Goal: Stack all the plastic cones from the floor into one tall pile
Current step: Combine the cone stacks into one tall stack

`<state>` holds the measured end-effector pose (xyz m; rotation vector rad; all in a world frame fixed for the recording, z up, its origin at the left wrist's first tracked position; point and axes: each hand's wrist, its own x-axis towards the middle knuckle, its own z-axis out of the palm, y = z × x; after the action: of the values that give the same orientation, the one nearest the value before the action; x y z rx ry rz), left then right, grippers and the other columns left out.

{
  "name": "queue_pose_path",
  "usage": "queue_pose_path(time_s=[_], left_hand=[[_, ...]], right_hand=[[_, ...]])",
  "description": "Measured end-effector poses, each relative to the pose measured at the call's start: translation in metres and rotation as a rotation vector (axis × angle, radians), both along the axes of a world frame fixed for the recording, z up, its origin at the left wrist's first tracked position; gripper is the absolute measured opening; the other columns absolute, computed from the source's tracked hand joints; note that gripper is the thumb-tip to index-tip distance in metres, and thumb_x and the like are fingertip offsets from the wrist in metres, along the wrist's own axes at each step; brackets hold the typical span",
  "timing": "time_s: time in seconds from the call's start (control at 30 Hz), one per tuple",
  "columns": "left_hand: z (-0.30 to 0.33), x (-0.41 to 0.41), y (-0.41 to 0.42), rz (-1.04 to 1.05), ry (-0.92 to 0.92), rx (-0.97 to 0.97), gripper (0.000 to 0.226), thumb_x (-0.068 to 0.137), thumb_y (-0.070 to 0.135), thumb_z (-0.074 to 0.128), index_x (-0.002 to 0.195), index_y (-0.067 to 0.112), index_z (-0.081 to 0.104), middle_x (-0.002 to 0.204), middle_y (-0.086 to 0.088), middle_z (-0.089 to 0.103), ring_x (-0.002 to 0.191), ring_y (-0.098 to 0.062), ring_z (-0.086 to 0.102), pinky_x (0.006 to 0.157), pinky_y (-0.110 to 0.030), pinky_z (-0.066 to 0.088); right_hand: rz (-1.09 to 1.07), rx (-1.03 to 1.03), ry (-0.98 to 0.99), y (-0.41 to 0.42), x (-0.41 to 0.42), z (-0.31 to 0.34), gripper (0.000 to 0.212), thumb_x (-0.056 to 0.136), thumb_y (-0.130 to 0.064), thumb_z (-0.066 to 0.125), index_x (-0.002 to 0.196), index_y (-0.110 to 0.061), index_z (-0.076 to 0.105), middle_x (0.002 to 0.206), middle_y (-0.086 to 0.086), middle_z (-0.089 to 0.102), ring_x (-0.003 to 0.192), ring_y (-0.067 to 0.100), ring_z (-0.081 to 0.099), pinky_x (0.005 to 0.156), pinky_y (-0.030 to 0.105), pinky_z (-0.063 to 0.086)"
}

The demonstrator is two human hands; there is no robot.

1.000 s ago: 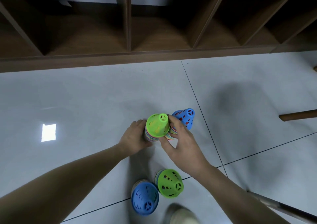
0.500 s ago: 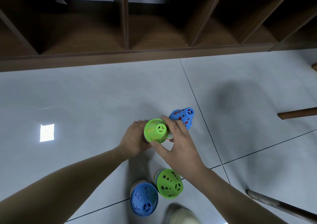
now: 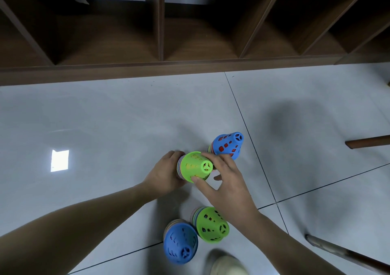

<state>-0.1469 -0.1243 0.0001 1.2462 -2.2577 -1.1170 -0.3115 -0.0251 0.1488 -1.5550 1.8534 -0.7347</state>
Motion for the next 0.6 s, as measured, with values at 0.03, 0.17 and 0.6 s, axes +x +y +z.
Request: queue_pose_path(time_s=[0.03,0.17,0.6], left_hand=[[0.006,0.004,0.003,0.042,0.035,0.006,0.069,0.067,0.036,0.081,0.128,0.017,0.058,0.117,0.004,0.062,0.11,-0.013,0.055,0.09,-0.029,0.048],[0.039,0.022,0.003,0.089,0.083,-0.005,0.068,0.062,0.034,0.08,0.124,0.013,0.061,0.109,0.004,0.06,0.101,-0.01,0.056,0.085,-0.024,0.048],[0.193,-0.002,0.007,0.137,0.373,-0.037,0.044,0.065,0.031,0.092,0.101,0.034,0.066,0.095,0.006,0.07,0.084,-0.009,0.068,0.072,-0.02,0.054]], right_hand=[[0.004,-0.01,-0.032,0.0,0.001,0.002,0.052,0.079,-0.052,0.066,0.129,-0.043,0.054,0.122,-0.015,0.048,0.111,0.009,0.055,0.089,0.032,0.053],[0.045,-0.061,-0.135,-0.004,0.01,0.016,0.049,0.081,-0.041,0.073,0.127,-0.036,0.058,0.125,-0.011,0.053,0.116,0.015,0.057,0.092,0.036,0.053],[0.032,-0.36,-0.384,-0.039,-0.002,0.148,0.051,0.08,-0.04,0.073,0.126,-0.02,0.06,0.112,-0.009,0.072,0.104,0.013,0.069,0.091,0.034,0.055]])
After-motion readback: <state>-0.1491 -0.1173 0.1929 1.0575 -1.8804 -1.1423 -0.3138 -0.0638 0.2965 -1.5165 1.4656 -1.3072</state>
